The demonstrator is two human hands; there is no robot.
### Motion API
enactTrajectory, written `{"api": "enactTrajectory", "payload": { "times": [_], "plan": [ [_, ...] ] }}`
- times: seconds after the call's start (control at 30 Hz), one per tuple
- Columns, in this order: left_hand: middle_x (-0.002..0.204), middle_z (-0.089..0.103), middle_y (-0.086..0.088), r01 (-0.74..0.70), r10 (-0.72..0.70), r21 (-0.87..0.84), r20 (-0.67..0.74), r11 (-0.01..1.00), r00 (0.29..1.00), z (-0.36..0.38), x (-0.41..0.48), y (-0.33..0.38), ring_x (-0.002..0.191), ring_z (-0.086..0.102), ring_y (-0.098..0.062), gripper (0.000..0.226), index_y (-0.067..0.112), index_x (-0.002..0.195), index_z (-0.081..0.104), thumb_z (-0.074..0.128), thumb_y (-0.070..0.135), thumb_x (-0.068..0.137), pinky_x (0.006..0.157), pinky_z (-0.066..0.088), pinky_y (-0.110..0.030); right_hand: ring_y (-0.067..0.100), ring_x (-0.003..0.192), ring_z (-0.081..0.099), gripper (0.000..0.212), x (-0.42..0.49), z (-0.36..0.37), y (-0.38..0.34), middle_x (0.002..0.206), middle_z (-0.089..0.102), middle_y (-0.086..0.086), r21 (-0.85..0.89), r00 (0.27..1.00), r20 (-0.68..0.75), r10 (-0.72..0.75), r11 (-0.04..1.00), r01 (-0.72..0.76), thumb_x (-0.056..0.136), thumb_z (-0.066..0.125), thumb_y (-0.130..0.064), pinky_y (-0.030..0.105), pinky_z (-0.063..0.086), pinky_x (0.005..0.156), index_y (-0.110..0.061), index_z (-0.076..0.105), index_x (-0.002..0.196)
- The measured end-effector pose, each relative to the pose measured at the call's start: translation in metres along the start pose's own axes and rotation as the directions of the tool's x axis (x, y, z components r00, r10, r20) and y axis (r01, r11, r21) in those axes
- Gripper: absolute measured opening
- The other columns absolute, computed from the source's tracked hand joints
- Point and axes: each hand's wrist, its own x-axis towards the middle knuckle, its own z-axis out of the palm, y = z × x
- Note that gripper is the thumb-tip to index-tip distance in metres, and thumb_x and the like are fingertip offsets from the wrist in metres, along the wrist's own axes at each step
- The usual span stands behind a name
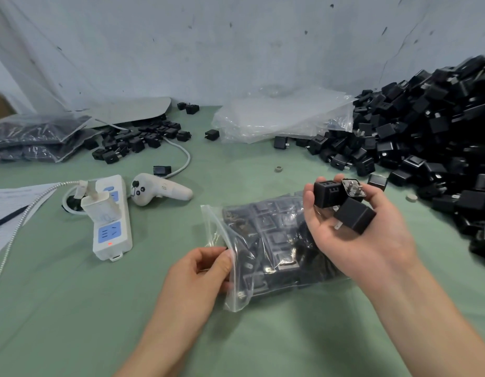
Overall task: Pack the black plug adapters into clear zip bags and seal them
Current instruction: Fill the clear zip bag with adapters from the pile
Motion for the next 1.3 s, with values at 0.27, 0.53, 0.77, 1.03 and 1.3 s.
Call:
{"api": "enactTrajectory", "payload": {
  "times": [0.27,0.53,0.77,1.03,1.3],
  "plan": [
    [0.082,0.077,-0.014,0.139,-0.127,-0.305,0.059,0.942,0.990,0.003,-0.002,0.006,0.064,0.072,-0.019,0.015,0.004,0.094,0.071,0.066,0.017,0.090,0.055,0.056,-0.021,0.036,0.084,0.072,0.020,0.002,0.002,0.000,0.097,0.073,0.017,0.004,1.000,0.008,-0.016,1.000,0.016,0.090,0.060,-0.023,0.041,0.061,0.075,-0.007,0.072,0.094],
    [0.082,0.076,0.002,0.034,-0.043,0.064,0.138,0.997,0.989,-0.001,-0.012,0.011,0.070,0.074,-0.014,0.038,0.031,0.085,0.073,0.062,0.065,0.072,0.066,0.054,-0.023,0.034,0.086,0.072,0.020,0.002,0.001,-0.001,0.098,0.073,0.015,0.001,1.000,0.004,-0.009,1.000,0.009,0.091,0.059,-0.023,0.039,0.061,0.073,-0.009,0.071,0.097],
    [0.084,0.075,-0.008,0.002,-0.006,0.056,0.084,0.998,0.996,0.001,-0.009,0.011,0.056,0.063,-0.012,0.011,0.016,0.085,0.060,0.064,0.026,0.084,0.065,0.056,-0.035,0.035,0.086,0.072,0.020,0.004,0.002,-0.003,0.097,0.073,0.016,-0.009,1.000,0.011,-0.024,1.000,0.024,0.091,0.059,-0.022,0.039,0.060,0.072,-0.007,0.072,0.092],
    [0.096,0.078,0.005,0.044,-0.050,0.025,0.294,0.999,0.955,-0.001,-0.004,0.015,0.064,0.063,-0.010,0.015,0.013,0.092,0.046,0.055,0.025,0.091,0.057,0.050,-0.022,0.033,0.090,0.072,0.020,0.006,0.001,0.002,0.097,0.073,0.016,-0.007,1.000,0.007,0.000,1.000,0.000,0.091,0.059,-0.023,0.039,0.061,0.072,-0.008,0.072,0.092],
    [0.104,0.077,0.000,0.150,-0.111,-0.059,0.421,0.987,0.900,0.000,-0.001,0.011,0.071,0.066,-0.014,0.022,0.014,0.102,0.048,0.058,0.030,0.091,0.073,0.053,-0.037,0.039,0.087,0.073,0.021,0.005,0.001,0.012,0.098,0.073,0.018,-0.006,1.000,0.017,0.018,1.000,-0.018,0.091,0.061,-0.023,0.047,0.061,0.075,-0.005,0.073,0.090]
  ]
}}
